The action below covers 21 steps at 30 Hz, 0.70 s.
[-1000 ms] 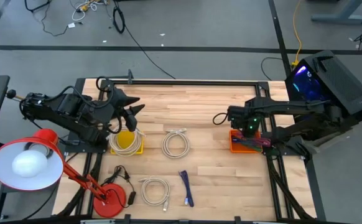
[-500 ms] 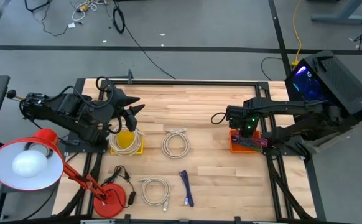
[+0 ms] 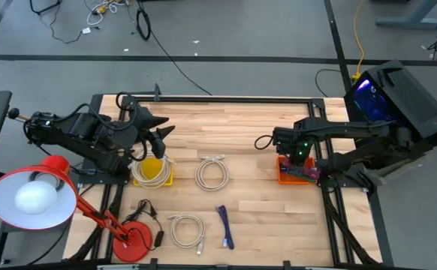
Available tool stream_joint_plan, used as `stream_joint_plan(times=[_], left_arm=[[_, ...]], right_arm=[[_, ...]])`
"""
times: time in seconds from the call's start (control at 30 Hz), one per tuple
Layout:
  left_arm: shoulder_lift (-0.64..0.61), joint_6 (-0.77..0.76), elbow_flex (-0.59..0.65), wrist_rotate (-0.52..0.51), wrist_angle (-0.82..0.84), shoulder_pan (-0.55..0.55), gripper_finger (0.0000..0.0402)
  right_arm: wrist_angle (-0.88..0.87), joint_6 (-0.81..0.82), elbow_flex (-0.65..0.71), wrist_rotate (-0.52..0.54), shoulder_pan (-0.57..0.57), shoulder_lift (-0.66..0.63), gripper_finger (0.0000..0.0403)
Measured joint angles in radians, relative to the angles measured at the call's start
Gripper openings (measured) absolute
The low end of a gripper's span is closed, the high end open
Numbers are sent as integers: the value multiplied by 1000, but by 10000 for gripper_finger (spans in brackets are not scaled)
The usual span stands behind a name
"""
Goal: Pick & Place USB Port
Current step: Put the light brown HDMI cable into the yellow bin
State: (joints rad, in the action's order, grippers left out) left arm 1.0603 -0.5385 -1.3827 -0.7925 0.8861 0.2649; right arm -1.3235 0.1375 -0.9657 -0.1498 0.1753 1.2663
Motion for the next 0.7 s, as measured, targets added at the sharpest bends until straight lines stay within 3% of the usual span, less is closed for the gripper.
stream_joint_plan(times=[0.23,0.4,0.6,0.7], left_arm=[[0,0,0,0,0,0,169],[0,0,0,0,0,0,169],[2,0,0,0,0,0,169],[11,0,-1,8,2,0,169]], right_arm=[[7,4,0,3,0,0,75],[113,39,0,-3,0,0,77],[538,112,0,-160,0,0,77],[797,164,0,-157,-1,0,77]])
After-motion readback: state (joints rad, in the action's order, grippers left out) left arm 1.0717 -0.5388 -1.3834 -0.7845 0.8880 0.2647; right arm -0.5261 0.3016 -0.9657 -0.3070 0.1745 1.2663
